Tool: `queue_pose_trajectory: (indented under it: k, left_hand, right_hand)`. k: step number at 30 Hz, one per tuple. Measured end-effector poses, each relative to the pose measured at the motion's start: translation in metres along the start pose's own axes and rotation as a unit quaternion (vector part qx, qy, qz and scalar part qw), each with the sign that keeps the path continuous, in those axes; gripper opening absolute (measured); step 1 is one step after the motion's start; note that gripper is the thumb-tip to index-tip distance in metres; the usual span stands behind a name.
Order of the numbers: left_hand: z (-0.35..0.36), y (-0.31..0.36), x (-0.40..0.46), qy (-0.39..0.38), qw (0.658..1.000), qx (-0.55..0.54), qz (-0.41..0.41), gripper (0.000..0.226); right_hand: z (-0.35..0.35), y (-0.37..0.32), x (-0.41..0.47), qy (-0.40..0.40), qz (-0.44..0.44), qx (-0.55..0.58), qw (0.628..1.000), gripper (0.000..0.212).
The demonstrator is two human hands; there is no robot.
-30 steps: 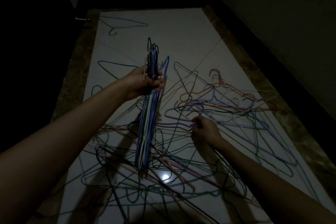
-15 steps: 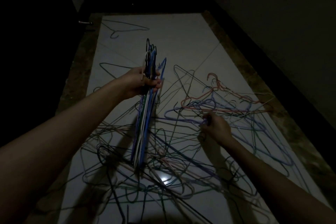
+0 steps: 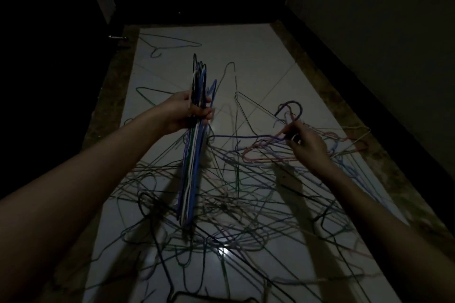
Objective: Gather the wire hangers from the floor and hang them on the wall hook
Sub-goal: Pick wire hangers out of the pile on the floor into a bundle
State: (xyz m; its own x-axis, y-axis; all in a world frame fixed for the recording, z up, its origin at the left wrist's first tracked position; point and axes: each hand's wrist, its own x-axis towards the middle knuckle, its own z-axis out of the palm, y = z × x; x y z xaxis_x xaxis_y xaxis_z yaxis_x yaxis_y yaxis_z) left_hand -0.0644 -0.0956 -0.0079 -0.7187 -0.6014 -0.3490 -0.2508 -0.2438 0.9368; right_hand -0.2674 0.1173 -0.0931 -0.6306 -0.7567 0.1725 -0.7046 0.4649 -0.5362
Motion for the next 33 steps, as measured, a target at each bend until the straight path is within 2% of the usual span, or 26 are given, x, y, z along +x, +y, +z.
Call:
queue_pose_trajectory:
  k: [8, 13, 16, 22, 28, 33]
  left_hand:
    - [0.001, 0.009, -0.013, 0.007, 1.000, -0.004, 0.013, 0.025]
    - [0.002, 0.017, -0.017, 0.010, 1.000, 0.002, 0.006, 0.025]
    - [0.004, 0.023, -0.019, 0.005, 1.000, -0.005, 0.012, 0.027]
    - [0.011, 0.034, -0.029, 0.009, 1.000, -0.001, 0.023, 0.026]
    - [0.010, 0.035, -0.035, 0.011, 1.000, -0.010, 0.022, 0.027]
    - [0.006, 0.035, -0.040, 0.018, 1.000, -0.003, 0.023, 0.026]
  right_hand:
    - [-0.022, -0.002, -0.009, 0.042, 0.033, 0.050, 0.997, 0.030]
    - [-0.050, 0.001, -0.007, 0.097, 0.062, 0.064, 0.991, 0.028]
    - [-0.073, -0.001, -0.006, 0.130, 0.082, 0.051, 0.987, 0.020]
    - [-0.088, -0.005, -0.007, 0.127, 0.089, 0.046, 0.987, 0.018]
    - [-0.056, 0.005, -0.021, 0.033, 0.065, -0.005, 0.997, 0.041]
    - [-0.043, 0.002, -0.024, 0.057, 0.057, -0.071, 0.994, 0.037]
